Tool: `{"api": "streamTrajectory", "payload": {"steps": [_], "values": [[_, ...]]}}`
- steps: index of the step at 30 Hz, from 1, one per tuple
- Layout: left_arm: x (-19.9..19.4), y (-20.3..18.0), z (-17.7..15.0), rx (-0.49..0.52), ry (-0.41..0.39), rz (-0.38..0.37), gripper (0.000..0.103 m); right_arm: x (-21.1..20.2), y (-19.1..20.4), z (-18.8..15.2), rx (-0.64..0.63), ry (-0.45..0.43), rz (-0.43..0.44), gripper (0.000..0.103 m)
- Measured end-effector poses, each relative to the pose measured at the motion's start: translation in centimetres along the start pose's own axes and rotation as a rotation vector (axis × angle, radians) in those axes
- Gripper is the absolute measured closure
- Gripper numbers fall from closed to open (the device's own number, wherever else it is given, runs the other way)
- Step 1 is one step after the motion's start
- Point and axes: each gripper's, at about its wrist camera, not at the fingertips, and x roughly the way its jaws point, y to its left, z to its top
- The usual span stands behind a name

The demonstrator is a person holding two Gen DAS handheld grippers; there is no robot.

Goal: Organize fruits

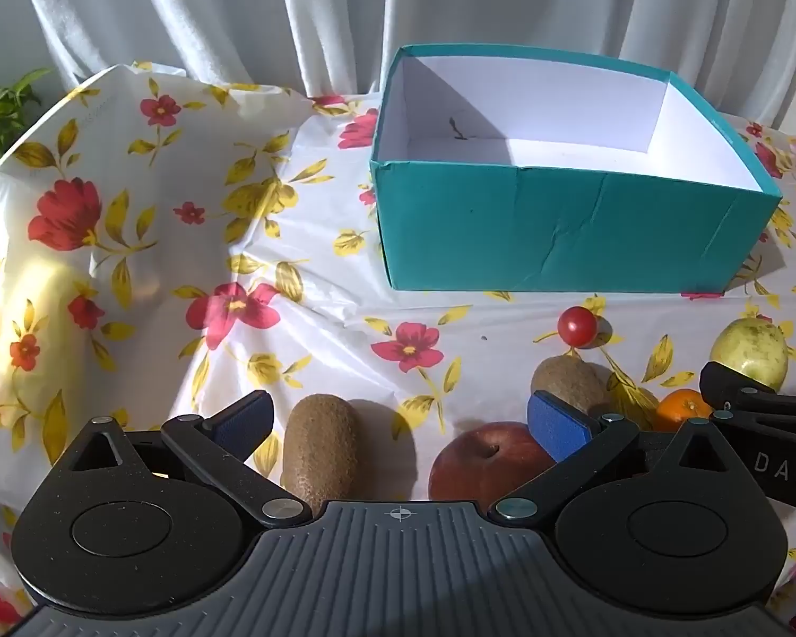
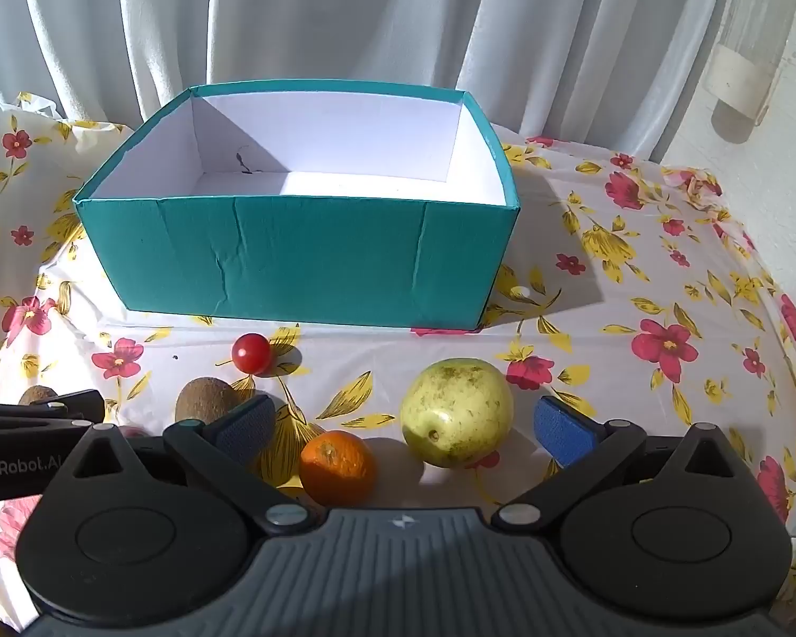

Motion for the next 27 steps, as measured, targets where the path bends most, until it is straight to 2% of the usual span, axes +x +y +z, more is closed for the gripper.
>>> {"api": "streamTrajectory", "payload": {"steps": [27], "values": [[0.11,0.31,-0.12,-0.012,0.010,0.005,0.000,-0.23,-0.19,0.01,-0.002,-0.007,0.000,0.000]]}}
